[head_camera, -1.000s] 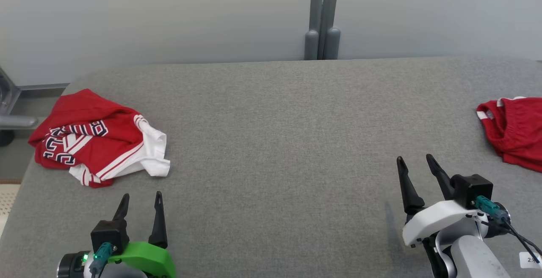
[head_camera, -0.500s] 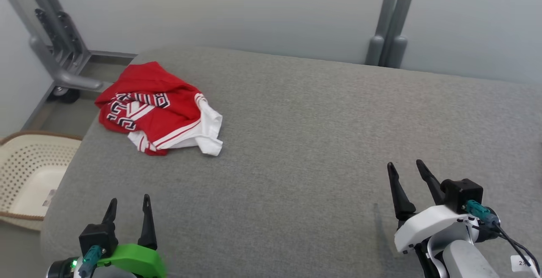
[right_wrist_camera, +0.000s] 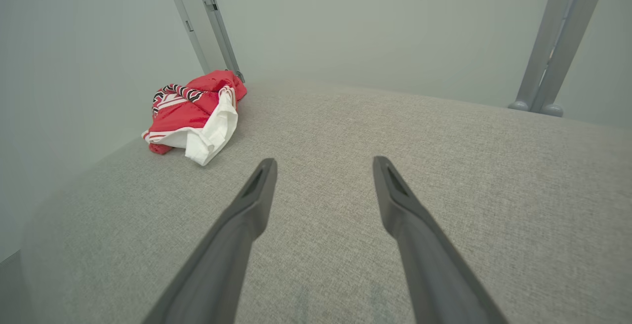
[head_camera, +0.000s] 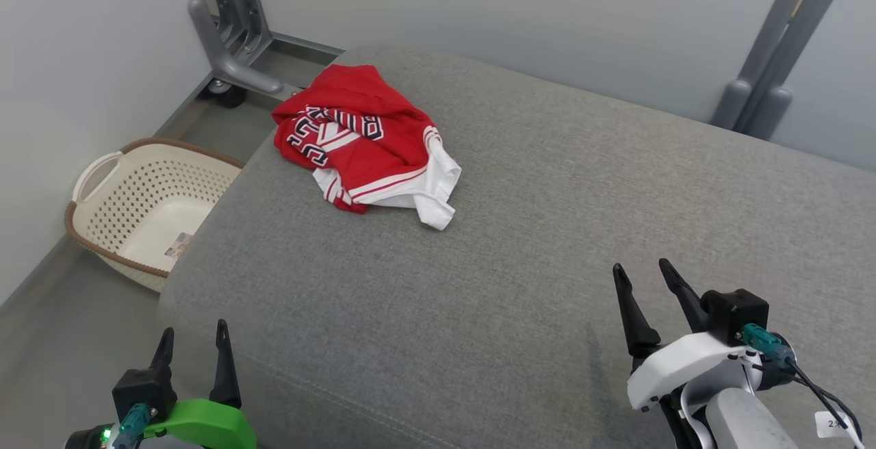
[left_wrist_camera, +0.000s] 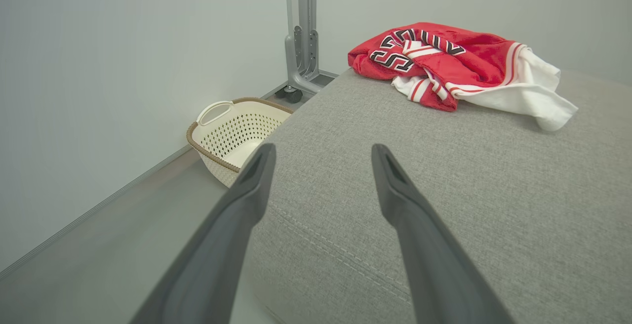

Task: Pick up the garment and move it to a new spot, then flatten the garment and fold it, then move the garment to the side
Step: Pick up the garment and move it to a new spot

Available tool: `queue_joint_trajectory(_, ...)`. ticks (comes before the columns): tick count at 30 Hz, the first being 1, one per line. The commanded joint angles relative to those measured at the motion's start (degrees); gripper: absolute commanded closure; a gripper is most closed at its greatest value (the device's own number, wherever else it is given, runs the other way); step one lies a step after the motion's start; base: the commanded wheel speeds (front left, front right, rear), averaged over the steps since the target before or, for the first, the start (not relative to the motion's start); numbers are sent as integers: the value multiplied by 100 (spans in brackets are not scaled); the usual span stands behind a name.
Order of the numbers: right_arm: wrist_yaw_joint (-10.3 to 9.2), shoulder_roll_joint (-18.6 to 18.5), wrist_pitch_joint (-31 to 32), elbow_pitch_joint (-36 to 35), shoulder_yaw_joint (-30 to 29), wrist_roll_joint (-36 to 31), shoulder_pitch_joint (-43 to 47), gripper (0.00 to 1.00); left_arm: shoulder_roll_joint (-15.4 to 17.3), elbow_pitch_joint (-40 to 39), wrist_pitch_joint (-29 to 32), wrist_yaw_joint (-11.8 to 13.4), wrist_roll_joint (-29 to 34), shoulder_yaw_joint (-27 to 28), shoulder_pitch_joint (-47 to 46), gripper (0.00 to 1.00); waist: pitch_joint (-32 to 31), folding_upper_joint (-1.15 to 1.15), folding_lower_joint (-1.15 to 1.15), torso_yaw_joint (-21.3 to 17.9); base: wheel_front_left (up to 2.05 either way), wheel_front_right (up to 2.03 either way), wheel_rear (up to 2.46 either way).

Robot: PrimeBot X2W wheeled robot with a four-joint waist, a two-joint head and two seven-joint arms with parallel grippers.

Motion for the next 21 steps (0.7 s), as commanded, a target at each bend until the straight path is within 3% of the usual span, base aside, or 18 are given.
queue_joint_trajectory(1, -6, 3, -25, -8, 11, -1, -52, 0, 12, -33, 8, -20, 60, 24, 7, 0, 103, 0, 0, 274, 0, 0, 0)
queue_joint_trajectory(21, -6, -119, -25, 99, 72, 84, -51, 0, 11, -24, 8, 81, -148, 34, -64, 0, 189, 0, 0, 305, 0, 0, 0)
